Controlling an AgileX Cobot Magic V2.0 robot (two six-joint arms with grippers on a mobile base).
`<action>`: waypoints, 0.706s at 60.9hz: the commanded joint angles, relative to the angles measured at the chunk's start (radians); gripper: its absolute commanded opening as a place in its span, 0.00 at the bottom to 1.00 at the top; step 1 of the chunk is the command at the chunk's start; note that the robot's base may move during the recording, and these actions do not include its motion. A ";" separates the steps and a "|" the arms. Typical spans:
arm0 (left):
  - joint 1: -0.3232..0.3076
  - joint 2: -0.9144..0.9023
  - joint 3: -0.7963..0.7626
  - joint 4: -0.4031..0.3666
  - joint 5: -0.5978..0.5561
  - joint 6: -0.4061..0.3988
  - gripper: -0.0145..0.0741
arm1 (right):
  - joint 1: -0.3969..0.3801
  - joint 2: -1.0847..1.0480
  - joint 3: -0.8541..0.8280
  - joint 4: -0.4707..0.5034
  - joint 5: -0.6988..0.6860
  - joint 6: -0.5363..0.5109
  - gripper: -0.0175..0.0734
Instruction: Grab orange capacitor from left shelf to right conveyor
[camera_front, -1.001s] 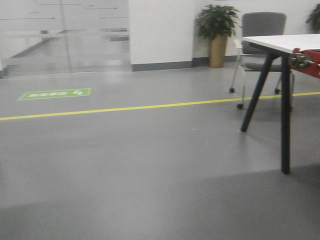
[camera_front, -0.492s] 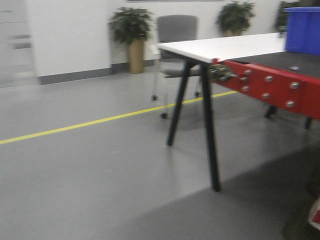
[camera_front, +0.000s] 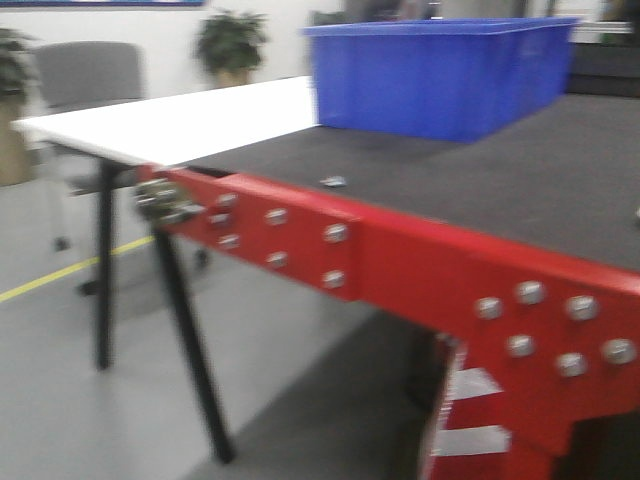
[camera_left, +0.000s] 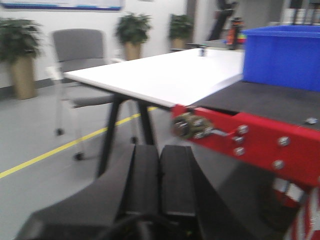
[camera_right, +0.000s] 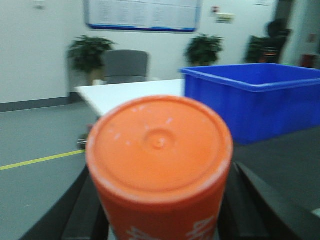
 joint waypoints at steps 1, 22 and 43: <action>0.003 0.010 -0.008 -0.005 -0.090 0.000 0.05 | -0.003 0.013 -0.028 -0.025 -0.028 -0.008 0.25; 0.003 0.010 -0.008 -0.005 -0.090 0.000 0.05 | -0.003 0.013 -0.028 -0.025 -0.029 -0.008 0.25; 0.003 0.010 -0.008 -0.005 -0.090 0.000 0.05 | -0.003 0.013 -0.028 -0.025 -0.029 -0.008 0.25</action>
